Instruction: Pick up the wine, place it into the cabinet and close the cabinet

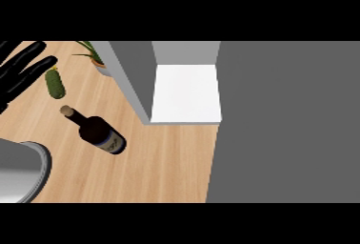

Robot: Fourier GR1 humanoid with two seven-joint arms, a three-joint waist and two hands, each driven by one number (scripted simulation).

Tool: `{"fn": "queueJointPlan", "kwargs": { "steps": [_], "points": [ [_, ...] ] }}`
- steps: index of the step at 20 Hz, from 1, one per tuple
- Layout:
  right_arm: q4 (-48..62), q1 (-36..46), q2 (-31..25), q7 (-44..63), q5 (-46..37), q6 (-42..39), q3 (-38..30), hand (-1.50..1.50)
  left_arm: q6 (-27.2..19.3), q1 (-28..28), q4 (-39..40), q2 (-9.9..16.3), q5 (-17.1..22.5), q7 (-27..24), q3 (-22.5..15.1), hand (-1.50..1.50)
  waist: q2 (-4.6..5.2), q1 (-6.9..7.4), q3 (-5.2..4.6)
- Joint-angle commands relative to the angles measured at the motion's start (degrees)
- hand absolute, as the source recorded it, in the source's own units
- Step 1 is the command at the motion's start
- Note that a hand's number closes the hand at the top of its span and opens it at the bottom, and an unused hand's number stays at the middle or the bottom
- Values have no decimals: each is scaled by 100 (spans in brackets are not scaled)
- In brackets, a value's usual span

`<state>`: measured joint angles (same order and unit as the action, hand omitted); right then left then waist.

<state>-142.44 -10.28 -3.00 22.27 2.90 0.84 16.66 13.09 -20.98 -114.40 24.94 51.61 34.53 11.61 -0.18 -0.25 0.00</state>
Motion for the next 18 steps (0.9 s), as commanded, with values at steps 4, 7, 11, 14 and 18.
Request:
{"fn": "queueJointPlan", "kwargs": {
  "steps": [4, 7, 11, 14, 18],
  "points": [
    [-1340, 122, 58, 1161, -739, 561, 734, -150, -285, -203, -22, 206, 59, 347, 163, -150, -19, -26, -8],
    [-828, 56, 34, 791, -920, 591, 976, -150, -147, 242, -129, -123, -182, 159, -33, -150, -1, -13, -4],
    [-1278, 281, -152, 1249, -735, 696, 825, -150, -141, -118, 300, -64, -512, 90, -125, -150, -1, -73, -4],
    [-887, 679, -38, 1412, -1110, 987, 1048, -150, -28, -60, 348, -25, -617, 117, -143, -150, 3, -26, -7],
    [-1151, 659, -313, 1388, -669, 946, 690, -150, 286, -85, 843, -201, -810, -240, -206, -150, 12, -81, -4]
  ]
}}
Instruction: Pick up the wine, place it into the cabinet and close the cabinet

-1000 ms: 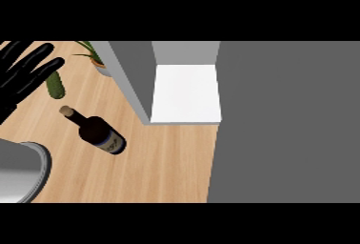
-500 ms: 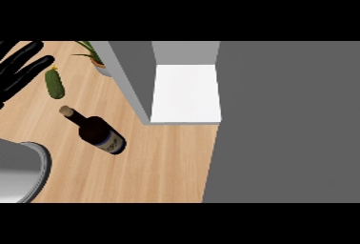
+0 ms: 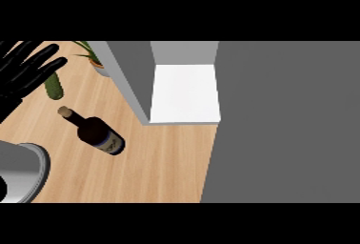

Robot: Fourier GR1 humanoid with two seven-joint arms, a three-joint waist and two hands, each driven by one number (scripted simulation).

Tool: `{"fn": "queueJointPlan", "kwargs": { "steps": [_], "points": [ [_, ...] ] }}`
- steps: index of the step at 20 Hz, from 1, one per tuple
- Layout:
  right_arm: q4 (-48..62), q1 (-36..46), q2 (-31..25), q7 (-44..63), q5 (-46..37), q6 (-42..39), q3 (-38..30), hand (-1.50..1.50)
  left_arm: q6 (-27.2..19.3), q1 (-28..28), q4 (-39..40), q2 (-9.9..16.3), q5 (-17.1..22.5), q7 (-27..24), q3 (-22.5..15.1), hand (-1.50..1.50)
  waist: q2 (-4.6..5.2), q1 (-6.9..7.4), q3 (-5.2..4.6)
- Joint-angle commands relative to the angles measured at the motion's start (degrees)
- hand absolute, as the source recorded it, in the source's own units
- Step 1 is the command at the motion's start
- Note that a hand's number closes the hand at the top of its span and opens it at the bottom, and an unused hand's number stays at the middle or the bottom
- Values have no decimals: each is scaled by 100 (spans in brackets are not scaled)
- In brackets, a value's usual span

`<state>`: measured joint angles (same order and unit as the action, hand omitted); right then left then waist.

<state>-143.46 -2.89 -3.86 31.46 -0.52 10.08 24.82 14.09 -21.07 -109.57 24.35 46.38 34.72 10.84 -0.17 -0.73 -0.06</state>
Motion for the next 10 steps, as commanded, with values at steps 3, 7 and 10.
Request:
{"fn": "queueJointPlan", "kwargs": {
  "steps": [3, 7, 10],
  "points": [
    [-1157, -168, -253, 588, -692, 201, 332, -150, 486, 118, 511, -65, -310, -401, 23, -150, -3, -31, -2],
    [-1055, 136, -302, 780, -925, 388, 529, -150, 491, -228, 1155, -113, -515, -519, -15, -150, -1, -68, -4],
    [-1120, 139, -370, 808, -911, 544, 429, -150, 564, 402, 731, -369, -753, -667, -228, -150, -15, -11, -1]
  ]
}}
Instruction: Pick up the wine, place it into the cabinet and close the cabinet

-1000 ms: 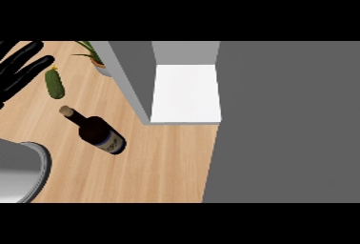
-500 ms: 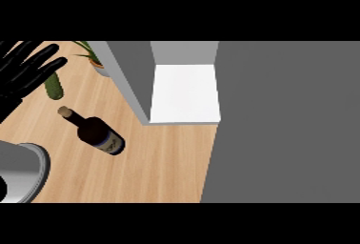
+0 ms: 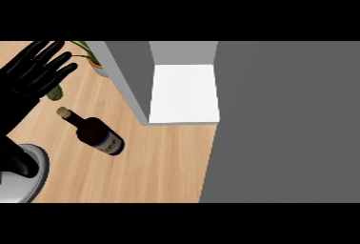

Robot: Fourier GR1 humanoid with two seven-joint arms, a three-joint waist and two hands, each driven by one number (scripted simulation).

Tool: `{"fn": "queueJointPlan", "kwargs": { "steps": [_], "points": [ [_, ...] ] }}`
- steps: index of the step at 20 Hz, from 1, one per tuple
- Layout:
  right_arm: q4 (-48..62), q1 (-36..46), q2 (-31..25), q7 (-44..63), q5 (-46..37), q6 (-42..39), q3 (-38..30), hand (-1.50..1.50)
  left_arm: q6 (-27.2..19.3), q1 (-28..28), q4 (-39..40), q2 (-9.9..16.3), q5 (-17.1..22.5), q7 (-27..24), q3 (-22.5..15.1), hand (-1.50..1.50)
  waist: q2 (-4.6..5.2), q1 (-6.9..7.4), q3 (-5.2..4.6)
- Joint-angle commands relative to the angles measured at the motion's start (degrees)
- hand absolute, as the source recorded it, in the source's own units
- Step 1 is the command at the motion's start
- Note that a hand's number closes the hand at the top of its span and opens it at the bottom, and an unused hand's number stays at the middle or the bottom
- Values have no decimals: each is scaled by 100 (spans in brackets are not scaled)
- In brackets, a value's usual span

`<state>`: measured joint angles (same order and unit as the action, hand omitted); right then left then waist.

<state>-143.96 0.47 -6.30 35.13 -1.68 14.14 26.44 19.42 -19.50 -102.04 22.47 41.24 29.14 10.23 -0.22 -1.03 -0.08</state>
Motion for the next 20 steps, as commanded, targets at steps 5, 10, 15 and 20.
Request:
{"fn": "queueJointPlan", "kwargs": {
  "steps": [5, 10, 15, 20],
  "points": [
    [-1025, 129, -246, 608, -744, 301, 235, -150, 239, 292, 368, -416, -868, -722, -283, -150, -1, 11, 0],
    [-1064, -31, -320, 508, -878, 542, 526, -150, 933, 755, 1048, -260, -1053, -1435, 39, -150, -3, -5, -6],
    [-996, -7, -407, 502, -1082, 650, 806, -150, 800, 594, 1402, -445, -1589, -1826, -48, -150, -3, 4, -1],
    [-1075, 350, -649, 704, -790, 683, 406, -150, 1094, 747, 1993, -399, -1970, -2434, 47, -150, 8, -4, -3]
  ]
}}
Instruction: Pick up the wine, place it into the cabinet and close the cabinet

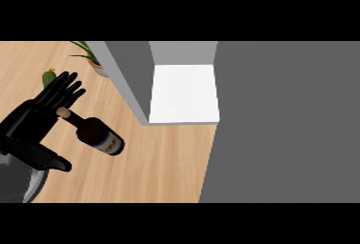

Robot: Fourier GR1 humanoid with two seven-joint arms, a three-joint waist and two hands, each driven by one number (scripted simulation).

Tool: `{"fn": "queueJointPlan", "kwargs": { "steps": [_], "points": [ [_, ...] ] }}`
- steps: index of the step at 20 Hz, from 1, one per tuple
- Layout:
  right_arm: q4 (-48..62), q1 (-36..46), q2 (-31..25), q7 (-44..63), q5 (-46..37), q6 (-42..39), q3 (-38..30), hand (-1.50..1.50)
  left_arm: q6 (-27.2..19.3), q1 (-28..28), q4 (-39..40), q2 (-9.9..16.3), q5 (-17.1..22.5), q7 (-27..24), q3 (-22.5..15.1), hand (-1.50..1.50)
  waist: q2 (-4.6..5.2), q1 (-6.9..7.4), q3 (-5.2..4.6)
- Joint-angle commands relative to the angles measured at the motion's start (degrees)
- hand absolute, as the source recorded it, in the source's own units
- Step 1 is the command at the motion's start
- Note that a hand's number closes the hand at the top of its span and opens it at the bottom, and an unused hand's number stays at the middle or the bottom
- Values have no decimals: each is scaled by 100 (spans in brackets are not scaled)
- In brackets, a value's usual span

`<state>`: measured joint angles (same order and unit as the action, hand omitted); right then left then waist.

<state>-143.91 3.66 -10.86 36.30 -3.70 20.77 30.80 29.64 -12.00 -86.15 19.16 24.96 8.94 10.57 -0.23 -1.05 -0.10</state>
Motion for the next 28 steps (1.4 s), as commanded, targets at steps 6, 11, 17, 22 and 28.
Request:
{"fn": "queueJointPlan", "kwargs": {
  "steps": [6, 11, 17, 22, 28],
  "points": [
    [-1033, -210, -359, 328, -769, 125, 294, -150, 330, -68, 1202, -108, -780, -1035, -53, -150, 4, -22, 2],
    [-1190, 43, -441, 608, -610, 304, 96, -150, 417, -300, 1938, 16, -1062, -1379, 22, -150, 11, -52, -3],
    [-996, -106, -460, 336, -795, 429, 518, -150, 422, -388, 2742, -44, -1640, -2289, -41, -150, 12, -23, 0],
    [-1032, -125, -700, 174, -239, 371, -59, -150, 282, -609, 3587, -95, -2139, -3011, -144, -150, 32, -43, 3],
    [-850, 192, -533, 462, -869, 688, 526, -150, 781, -807, 4366, -26, -2078, -3159, -135, -150, 9, -15, -2]
  ]
}}
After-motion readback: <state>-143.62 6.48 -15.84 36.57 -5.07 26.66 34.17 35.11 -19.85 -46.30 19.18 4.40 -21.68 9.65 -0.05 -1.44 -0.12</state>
